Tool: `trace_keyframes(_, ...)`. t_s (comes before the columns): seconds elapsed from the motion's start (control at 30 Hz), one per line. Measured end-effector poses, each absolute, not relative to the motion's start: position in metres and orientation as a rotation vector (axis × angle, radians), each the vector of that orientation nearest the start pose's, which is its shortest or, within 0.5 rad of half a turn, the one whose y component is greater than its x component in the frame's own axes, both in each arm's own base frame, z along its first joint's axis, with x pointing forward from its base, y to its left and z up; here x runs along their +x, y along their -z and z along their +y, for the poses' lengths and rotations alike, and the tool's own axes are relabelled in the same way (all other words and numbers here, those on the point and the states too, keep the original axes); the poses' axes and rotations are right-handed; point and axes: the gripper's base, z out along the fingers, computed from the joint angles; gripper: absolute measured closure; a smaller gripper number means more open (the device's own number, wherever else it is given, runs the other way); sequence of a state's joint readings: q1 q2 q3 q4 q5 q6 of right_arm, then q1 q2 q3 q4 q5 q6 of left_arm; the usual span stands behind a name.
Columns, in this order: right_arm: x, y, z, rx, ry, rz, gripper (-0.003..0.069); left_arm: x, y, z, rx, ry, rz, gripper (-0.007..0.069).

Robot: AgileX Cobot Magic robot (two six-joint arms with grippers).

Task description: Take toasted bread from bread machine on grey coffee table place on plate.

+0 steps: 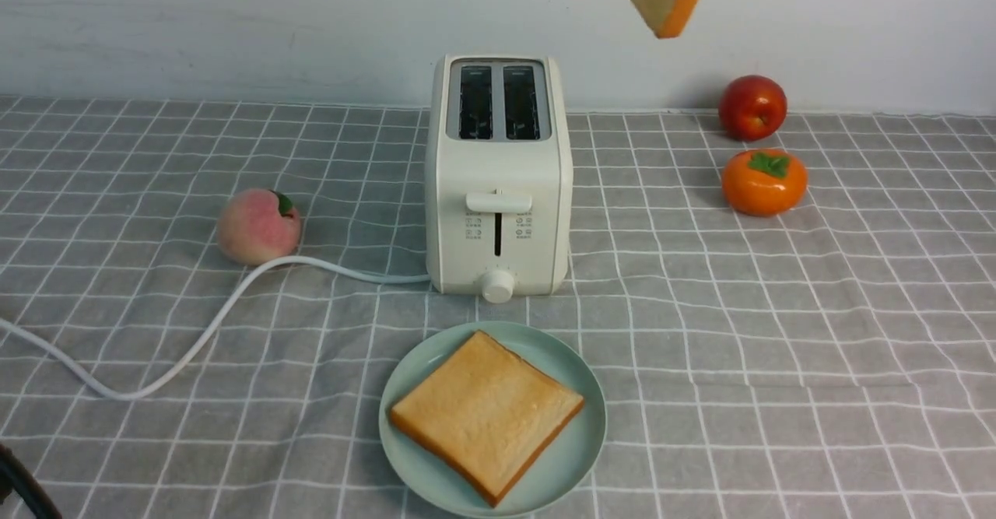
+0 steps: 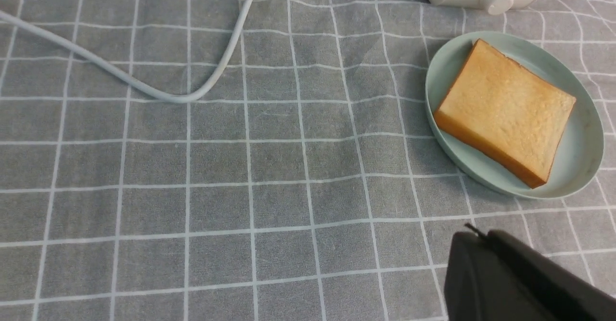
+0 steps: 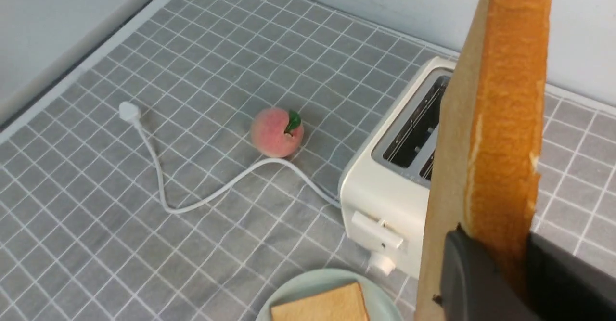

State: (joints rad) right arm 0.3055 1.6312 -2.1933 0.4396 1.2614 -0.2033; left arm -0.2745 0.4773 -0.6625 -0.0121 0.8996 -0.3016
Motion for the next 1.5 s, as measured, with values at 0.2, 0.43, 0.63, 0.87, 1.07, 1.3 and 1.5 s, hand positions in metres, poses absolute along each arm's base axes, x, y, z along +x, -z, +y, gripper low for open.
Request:
trace_keyframes(0.2, 0.280, -0.447, 0.137, -0.658, -0.778, 2.339, 0.0575, 0.074, -0.313, -0.022, -0.033, 0.328, 2.245, 0.0638)
trace_keyframes(0.43, 0.296, -0.319, 0.166, -0.655, -1.248, 2.423, 0.0575, 0.075, -0.303, -0.022, -0.034, 0.321, 2.271, 0.0638)
trace_keyframes(0.63, 0.328, -0.254, 0.181, -0.481, -1.409, 2.420, 0.0575, 0.076, -0.303, -0.022, -0.034, 0.322, 2.267, 0.0638)
trace_keyframes(0.87, 0.345, -0.207, 0.184, -0.380, -1.404, 2.518, 0.0461, 0.075, -0.303, -0.023, -0.036, 0.329, 2.268, 0.0638)
trace_keyframes(1.07, 0.349, -0.204, 0.172, -0.485, -1.229, 2.554, 0.0213, 0.075, -0.303, -0.023, -0.036, 0.330, 2.268, 0.0638)
trace_keyframes(1.3, 0.339, -0.280, 0.125, -0.598, -0.833, 2.578, 0.0188, 0.075, -0.303, -0.023, -0.036, 0.331, 2.267, 0.0638)
trace_keyframes(1.5, 0.273, -0.371, 0.083, -0.424, -0.429, 2.499, 0.0586, 0.078, -0.306, -0.023, -0.042, 0.345, 2.224, 0.0638)
